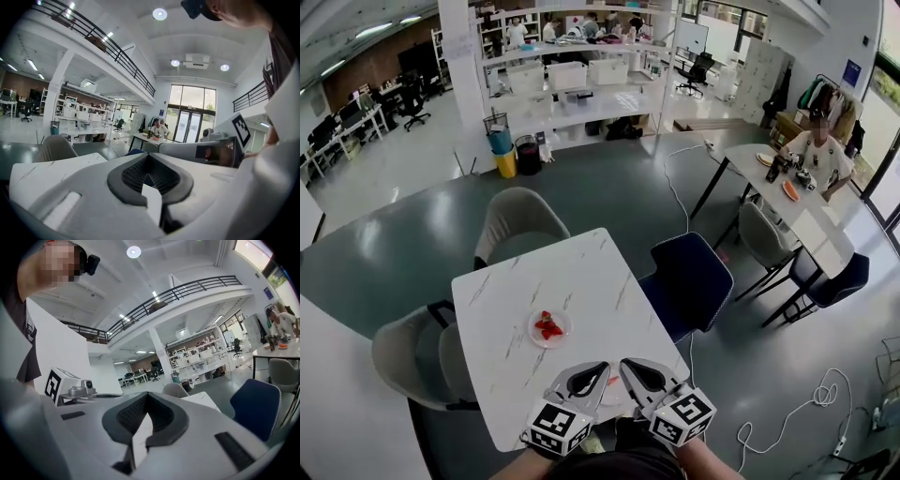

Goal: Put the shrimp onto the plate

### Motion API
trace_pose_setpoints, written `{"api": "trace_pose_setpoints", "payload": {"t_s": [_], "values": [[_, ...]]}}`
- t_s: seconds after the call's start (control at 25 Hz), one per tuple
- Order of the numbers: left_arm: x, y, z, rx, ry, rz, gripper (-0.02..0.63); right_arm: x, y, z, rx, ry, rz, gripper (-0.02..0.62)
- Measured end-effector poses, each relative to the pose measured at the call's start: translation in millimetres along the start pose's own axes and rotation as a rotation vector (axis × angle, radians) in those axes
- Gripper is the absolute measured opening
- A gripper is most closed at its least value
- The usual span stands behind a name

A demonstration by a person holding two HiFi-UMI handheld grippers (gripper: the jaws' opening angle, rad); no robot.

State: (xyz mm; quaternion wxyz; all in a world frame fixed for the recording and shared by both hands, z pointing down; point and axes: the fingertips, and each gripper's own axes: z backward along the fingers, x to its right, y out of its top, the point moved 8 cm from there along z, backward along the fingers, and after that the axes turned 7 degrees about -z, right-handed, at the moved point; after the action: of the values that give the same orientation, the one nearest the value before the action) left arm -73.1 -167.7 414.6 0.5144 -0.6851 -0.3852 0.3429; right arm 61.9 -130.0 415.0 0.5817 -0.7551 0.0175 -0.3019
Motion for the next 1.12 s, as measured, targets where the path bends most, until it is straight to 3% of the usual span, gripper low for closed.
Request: {"api": "trace_pose_setpoints", "payload": {"t_s": [0.44, 1.12], "values": [[14, 36, 26, 0.075, 0.003, -0.041, 0.009, -29, 26, 8, 0.070, -0.003, 0.051, -0.002], [20, 54, 42, 0.159, 0.019, -0.043, 0.009, -42, 39, 15, 0.117, 0.000, 0.089, -0.002]]}}
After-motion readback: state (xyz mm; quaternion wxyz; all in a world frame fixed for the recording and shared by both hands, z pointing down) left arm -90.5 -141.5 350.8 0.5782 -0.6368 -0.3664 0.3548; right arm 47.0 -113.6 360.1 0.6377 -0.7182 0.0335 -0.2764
